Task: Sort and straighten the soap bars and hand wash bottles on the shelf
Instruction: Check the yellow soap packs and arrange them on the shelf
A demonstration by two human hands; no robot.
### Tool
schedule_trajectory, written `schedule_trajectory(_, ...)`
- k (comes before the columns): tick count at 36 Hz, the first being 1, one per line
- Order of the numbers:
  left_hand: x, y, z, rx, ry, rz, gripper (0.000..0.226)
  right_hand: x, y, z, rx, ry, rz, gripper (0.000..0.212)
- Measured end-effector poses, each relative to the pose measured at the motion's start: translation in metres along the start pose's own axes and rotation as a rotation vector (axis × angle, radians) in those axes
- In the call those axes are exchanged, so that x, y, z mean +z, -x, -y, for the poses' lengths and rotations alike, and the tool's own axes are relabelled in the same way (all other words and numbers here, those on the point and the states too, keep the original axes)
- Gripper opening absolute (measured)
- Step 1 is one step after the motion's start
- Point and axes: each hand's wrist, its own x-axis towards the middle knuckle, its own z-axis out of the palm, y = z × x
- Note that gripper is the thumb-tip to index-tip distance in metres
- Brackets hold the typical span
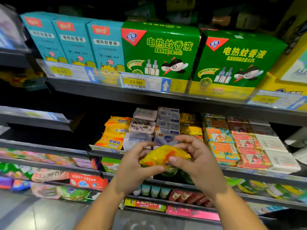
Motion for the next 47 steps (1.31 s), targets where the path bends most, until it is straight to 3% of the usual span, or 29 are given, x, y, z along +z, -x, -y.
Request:
schedule_trajectory(5,-0.018,0.000,-0.002,-0.122,0.408,-0.049,0.062,0.006,-0.008,0.001,0.157,-0.205,0.002,0.056)
schedule_trajectory(7,-0.021,-0.002,-0.003,-0.202,0.437,-0.028,0.049,0.014,-0.010,-0.001,0.245,-0.223,0.022,0.048)
schedule_trajectory(10,-0.024,-0.004,0.000,-0.353,0.431,-0.036,0.026,0.025,-0.011,-0.006,0.400,-0.155,0.066,0.018)
schedule_trajectory(14,-0.030,-0.003,0.007,-0.461,0.447,-0.059,0.017,0.034,-0.014,-0.017,0.522,-0.119,0.070,0.013)
schedule_trajectory(19,-0.043,0.002,0.008,-0.319,0.361,-0.040,0.017,0.035,-0.019,-0.014,0.520,-0.061,0.058,0.016)
schedule_trajectory(23,-0.055,0.004,0.006,-0.092,0.233,-0.088,0.018,0.036,-0.028,-0.010,0.558,-0.144,0.115,0.063)
schedule_trajectory(25,-0.062,0.003,0.007,0.015,0.210,-0.087,0.024,0.037,-0.031,-0.006,0.553,-0.244,0.172,0.074)
schedule_trajectory(29,-0.075,0.003,0.013,0.245,-0.045,0.005,0.046,0.046,-0.037,0.002,0.492,-0.374,0.216,0.063)
schedule_trajectory(33,-0.084,0.006,0.016,0.241,-0.138,0.162,0.046,0.057,-0.043,-0.001,0.360,-0.199,0.140,0.017)
schedule_trajectory(36,-0.086,0.009,0.012,0.147,-0.203,0.272,0.073,0.063,-0.046,-0.007,0.269,-0.086,0.132,0.023)
schedule_trajectory(39,-0.081,0.005,0.006,0.165,-0.496,0.192,0.092,0.071,-0.050,-0.010,0.181,-0.002,0.138,0.034)
schedule_trajectory(42,-0.082,-0.003,0.010,0.279,-0.819,0.043,0.087,0.079,-0.055,-0.012,0.145,-0.020,0.177,0.038)
schedule_trajectory(47,-0.098,-0.020,0.023,0.339,-0.865,0.008,0.071,0.089,-0.067,-0.013,0.122,-0.035,0.196,0.034)
